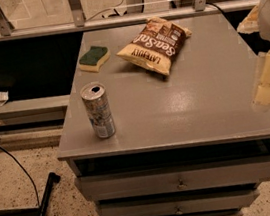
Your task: Move brown chip bag near redbull can
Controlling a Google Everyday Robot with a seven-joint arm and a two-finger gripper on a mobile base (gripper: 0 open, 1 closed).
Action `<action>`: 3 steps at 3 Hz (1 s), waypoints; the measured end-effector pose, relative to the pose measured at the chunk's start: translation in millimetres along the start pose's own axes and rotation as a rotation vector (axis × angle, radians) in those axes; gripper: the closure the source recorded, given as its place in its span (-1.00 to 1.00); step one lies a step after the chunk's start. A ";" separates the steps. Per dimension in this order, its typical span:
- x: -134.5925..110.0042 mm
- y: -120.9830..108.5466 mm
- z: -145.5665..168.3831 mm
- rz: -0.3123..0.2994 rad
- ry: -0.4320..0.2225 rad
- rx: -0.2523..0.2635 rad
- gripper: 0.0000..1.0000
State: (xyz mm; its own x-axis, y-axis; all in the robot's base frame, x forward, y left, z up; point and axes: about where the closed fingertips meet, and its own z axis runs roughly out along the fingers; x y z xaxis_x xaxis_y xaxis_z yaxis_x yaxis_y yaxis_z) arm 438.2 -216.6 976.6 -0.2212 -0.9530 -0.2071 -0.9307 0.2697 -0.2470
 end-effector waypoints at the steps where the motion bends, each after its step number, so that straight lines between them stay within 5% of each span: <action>1: 0.1 -2.7 -0.4 -0.001 -0.006 0.009 -1.00; 2: 0.5 -11.4 -1.8 -0.003 -0.024 0.036 -1.00; 3: -6.0 -90.6 3.5 -0.139 -0.042 0.181 -1.00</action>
Offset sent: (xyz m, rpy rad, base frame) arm 0.0194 -0.0086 0.0028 0.0271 -0.0584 0.0030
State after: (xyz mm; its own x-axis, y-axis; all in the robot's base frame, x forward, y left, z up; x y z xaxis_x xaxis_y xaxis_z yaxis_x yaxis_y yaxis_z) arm 524.8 -234.8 996.9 -0.0789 -0.9771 -0.1978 -0.8830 0.1606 -0.4410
